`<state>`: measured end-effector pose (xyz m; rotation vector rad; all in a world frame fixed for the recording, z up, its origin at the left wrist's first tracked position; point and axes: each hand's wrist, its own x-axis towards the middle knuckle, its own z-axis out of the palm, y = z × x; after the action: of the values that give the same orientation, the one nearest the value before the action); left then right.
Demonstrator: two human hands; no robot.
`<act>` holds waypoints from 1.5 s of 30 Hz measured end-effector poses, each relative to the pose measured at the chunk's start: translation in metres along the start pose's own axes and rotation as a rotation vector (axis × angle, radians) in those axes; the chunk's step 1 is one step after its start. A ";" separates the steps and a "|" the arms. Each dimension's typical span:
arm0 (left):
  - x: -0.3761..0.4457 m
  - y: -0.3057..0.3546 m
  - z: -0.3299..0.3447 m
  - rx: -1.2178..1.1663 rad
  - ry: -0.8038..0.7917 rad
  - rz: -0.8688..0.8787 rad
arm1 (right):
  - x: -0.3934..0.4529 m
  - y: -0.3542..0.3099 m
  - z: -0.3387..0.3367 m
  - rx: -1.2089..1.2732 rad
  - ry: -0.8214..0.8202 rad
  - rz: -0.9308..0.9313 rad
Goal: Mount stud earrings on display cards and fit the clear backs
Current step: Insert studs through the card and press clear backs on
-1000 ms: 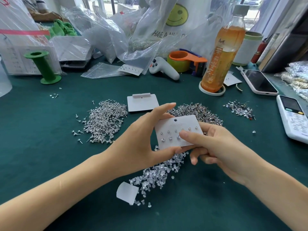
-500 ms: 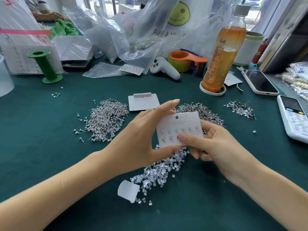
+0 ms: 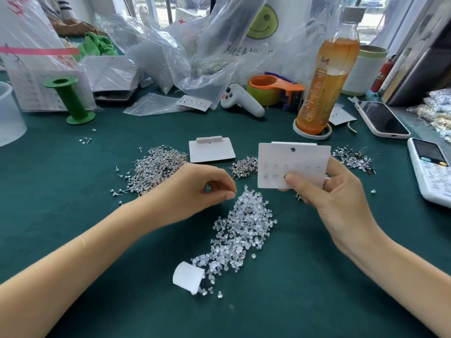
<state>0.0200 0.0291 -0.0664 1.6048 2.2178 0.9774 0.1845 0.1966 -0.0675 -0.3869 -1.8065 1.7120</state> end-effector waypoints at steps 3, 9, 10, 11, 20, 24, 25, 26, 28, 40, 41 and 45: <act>-0.001 -0.001 0.000 -0.008 -0.049 0.015 | -0.002 0.004 0.003 0.003 -0.022 -0.031; -0.001 0.001 0.005 -0.026 -0.029 0.011 | -0.005 0.009 0.006 -0.003 -0.067 -0.026; -0.001 0.001 0.006 -0.035 -0.038 0.001 | -0.004 0.010 0.006 -0.009 -0.073 -0.028; -0.001 0.002 0.005 -0.043 -0.054 -0.006 | -0.004 0.010 0.006 -0.013 -0.077 -0.029; -0.001 0.002 -0.009 -0.025 -0.186 -0.017 | -0.004 0.013 0.004 -0.017 -0.102 -0.036; -0.002 0.001 -0.010 -0.011 -0.181 -0.010 | -0.004 0.013 0.004 -0.018 -0.107 -0.041; -0.002 0.001 -0.010 -0.012 -0.177 -0.011 | -0.004 0.014 0.004 -0.016 -0.107 -0.039; -0.002 0.000 -0.010 -0.013 -0.173 -0.013 | -0.004 0.014 0.003 -0.013 -0.107 -0.037; -0.002 -0.001 -0.010 -0.011 -0.166 -0.015 | -0.004 0.014 0.004 -0.011 -0.108 -0.035; -0.002 -0.002 -0.013 -0.036 -0.222 -0.025 | -0.004 0.014 0.004 -0.024 -0.129 -0.033; -0.002 -0.002 -0.014 -0.033 -0.222 -0.028 | -0.004 0.014 0.004 -0.026 -0.132 -0.034; -0.002 -0.003 -0.014 -0.020 -0.187 -0.041 | -0.004 0.014 0.004 -0.020 -0.139 -0.036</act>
<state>0.0108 0.0216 -0.0586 1.5663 2.0998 0.8011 0.1826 0.1927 -0.0819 -0.2473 -1.9186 1.7346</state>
